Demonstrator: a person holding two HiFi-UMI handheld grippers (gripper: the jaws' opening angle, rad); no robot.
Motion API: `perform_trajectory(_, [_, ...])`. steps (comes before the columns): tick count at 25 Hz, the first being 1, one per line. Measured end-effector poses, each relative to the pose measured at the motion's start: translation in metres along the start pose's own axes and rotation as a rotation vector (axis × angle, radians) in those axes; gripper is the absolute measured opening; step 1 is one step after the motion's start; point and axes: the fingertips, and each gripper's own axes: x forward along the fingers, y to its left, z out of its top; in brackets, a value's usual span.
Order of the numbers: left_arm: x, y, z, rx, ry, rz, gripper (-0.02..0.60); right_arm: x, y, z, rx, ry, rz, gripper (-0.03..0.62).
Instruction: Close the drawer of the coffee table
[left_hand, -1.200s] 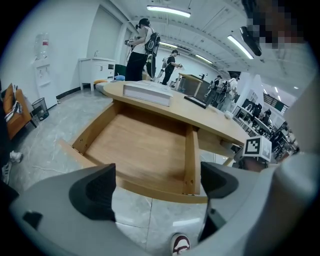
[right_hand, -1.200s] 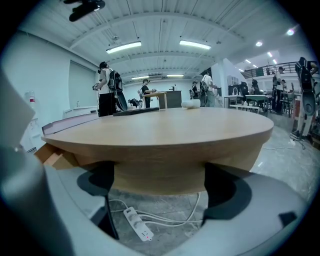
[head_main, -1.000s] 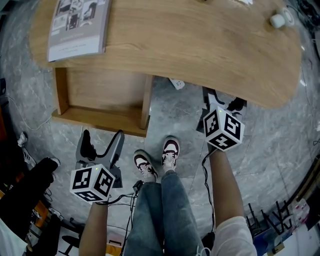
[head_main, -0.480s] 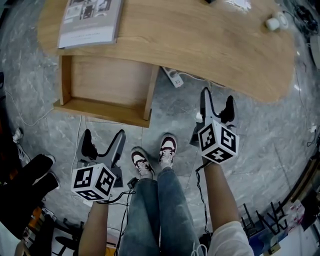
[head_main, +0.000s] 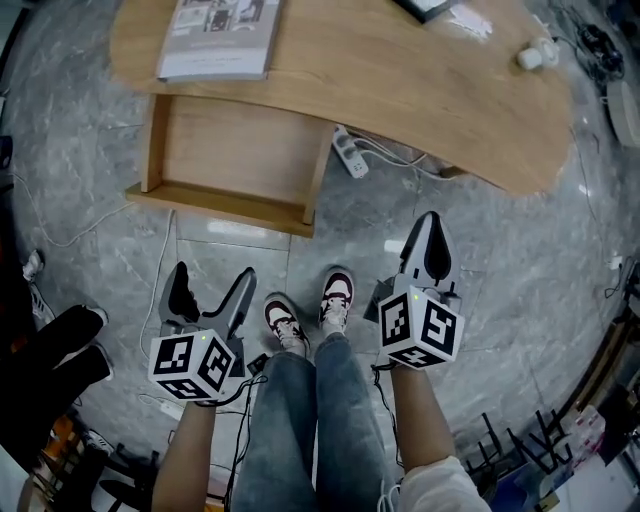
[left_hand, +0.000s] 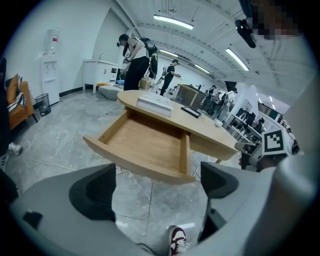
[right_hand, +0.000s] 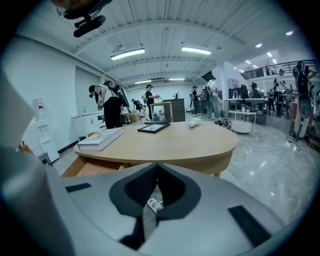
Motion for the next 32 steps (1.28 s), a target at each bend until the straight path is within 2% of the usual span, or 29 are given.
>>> perform_trajectory(5, [-0.009, 0.006, -0.005, 0.030, -0.030, -0.021, 0.529, -0.035, 0.002, 0.002, 0.038, 0.043, -0.006, 0.002])
perform_trajectory(9, [0.000, 0.009, -0.007, 0.093, -0.077, -0.049, 0.529, -0.062, -0.001, 0.003, 0.054, 0.069, -0.008, 0.002])
perform_trajectory(12, [0.012, 0.015, -0.008, 0.157, -0.106, -0.065, 0.529, -0.076, 0.003, 0.000, 0.028, 0.103, -0.005, 0.002])
perform_trajectory(17, [0.036, 0.037, -0.015, 0.256, -0.155, -0.049, 0.529, -0.086, 0.013, -0.013, -0.027, 0.162, 0.053, 0.002])
perform_trajectory(22, [0.065, 0.065, -0.036, 0.260, -0.144, -0.056, 0.529, -0.082, 0.022, -0.032, -0.072, 0.200, 0.085, 0.002])
perform_trajectory(29, [0.095, 0.073, -0.052, 0.332, -0.116, -0.112, 0.529, -0.070, 0.028, -0.053, -0.023, 0.263, 0.077, 0.002])
perform_trajectory(32, [0.108, 0.077, -0.048, 0.311, -0.128, -0.109, 0.529, -0.065, 0.036, -0.061, -0.037, 0.283, 0.088, 0.002])
